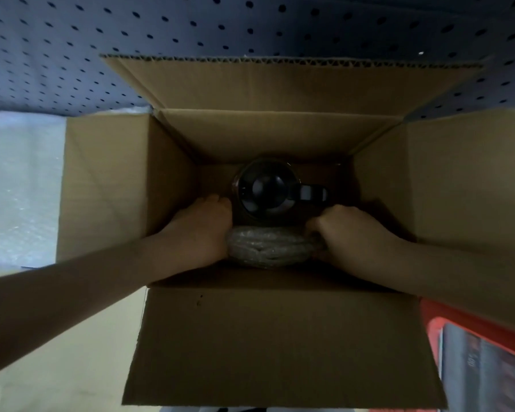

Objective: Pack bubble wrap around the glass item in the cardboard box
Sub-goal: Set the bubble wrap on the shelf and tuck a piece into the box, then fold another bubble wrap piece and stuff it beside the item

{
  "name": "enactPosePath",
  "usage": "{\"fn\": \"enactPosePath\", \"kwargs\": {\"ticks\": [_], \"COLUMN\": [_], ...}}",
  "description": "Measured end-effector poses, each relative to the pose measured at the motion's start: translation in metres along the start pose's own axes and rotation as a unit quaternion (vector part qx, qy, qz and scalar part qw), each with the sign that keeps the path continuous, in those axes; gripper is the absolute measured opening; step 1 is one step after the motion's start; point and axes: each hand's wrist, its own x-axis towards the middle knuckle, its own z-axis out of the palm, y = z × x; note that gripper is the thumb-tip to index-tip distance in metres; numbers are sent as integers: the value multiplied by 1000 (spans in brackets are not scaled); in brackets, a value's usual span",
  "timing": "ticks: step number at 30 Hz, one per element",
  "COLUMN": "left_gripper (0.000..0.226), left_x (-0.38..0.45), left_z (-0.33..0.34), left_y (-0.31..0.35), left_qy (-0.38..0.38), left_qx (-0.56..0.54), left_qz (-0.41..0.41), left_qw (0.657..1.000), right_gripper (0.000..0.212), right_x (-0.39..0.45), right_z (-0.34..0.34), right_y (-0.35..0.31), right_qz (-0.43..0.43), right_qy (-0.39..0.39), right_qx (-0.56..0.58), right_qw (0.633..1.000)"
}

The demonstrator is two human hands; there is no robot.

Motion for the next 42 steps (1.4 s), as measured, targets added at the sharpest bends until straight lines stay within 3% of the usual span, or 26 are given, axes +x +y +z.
{"fn": "enactPosePath", "kwargs": {"ticks": [23, 30, 34, 42], "left_gripper": [42, 39, 34, 43], "left_x": [6, -2, -27, -89], "left_z": [10, -5, -28, -77], "left_y": [6, 6, 8, -4], "left_qy": [-20, -17, 29, 119], "left_qx": [138, 129, 155, 102], "left_qz": [-8, 8, 43, 17], "left_qw": [990, 991, 987, 988], "right_gripper": [18, 34, 27, 45], "right_x": [7, -6, -22, -49], "right_z": [9, -3, -25, -81], "right_y": [-8, -7, -15, -65], "right_qz": [56, 62, 52, 21], "right_qy": [-17, -34, -15, 29], "right_qx": [-6, 2, -19, -22], "right_qw": [998, 998, 998, 999]}}
